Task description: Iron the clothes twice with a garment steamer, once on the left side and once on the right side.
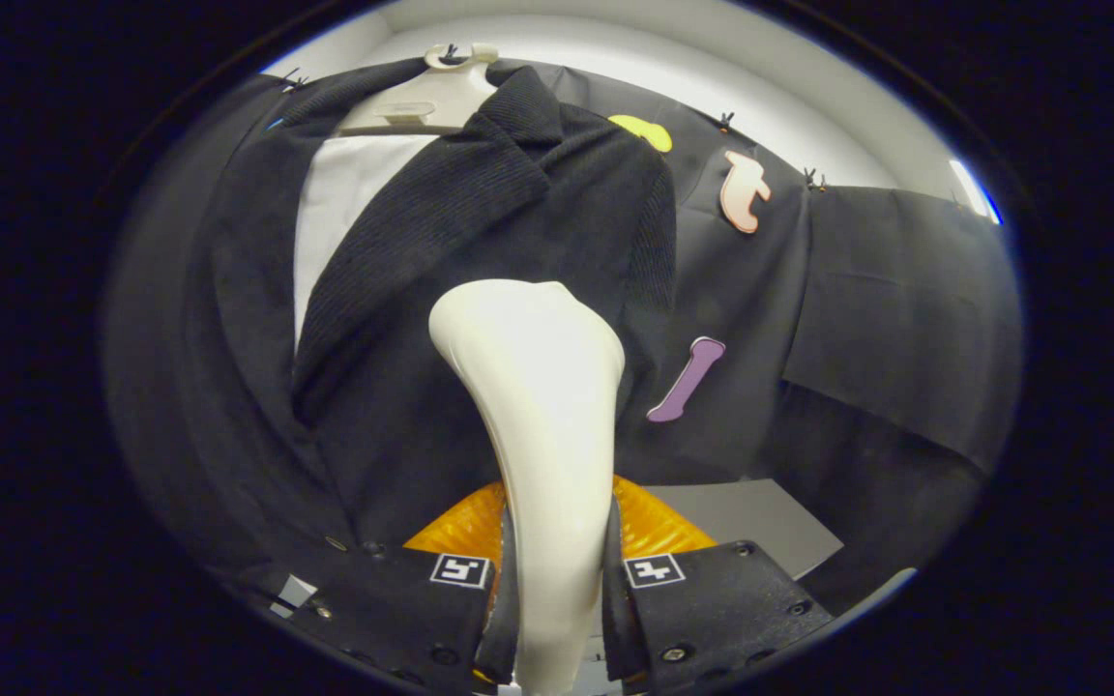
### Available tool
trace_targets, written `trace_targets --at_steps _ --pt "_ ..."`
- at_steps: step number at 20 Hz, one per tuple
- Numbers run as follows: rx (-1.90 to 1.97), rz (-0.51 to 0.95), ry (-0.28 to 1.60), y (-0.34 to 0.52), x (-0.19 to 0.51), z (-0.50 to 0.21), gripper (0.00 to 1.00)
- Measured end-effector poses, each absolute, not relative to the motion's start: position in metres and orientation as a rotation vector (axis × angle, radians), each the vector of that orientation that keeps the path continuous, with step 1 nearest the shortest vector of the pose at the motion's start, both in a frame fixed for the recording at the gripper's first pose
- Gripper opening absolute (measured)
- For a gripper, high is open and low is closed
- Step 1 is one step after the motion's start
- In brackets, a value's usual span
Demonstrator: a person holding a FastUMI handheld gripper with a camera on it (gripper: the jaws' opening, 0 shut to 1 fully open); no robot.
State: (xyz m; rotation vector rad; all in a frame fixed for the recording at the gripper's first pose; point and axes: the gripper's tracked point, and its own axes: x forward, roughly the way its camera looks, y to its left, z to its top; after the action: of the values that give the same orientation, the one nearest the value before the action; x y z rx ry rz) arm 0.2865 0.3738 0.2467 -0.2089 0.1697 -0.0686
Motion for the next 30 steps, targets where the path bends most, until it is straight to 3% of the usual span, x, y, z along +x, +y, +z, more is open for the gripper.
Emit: trace_targets --at_steps 30 --pt "-0.467 -0.079 0.308 0.386 0.267 0.073 0.37"
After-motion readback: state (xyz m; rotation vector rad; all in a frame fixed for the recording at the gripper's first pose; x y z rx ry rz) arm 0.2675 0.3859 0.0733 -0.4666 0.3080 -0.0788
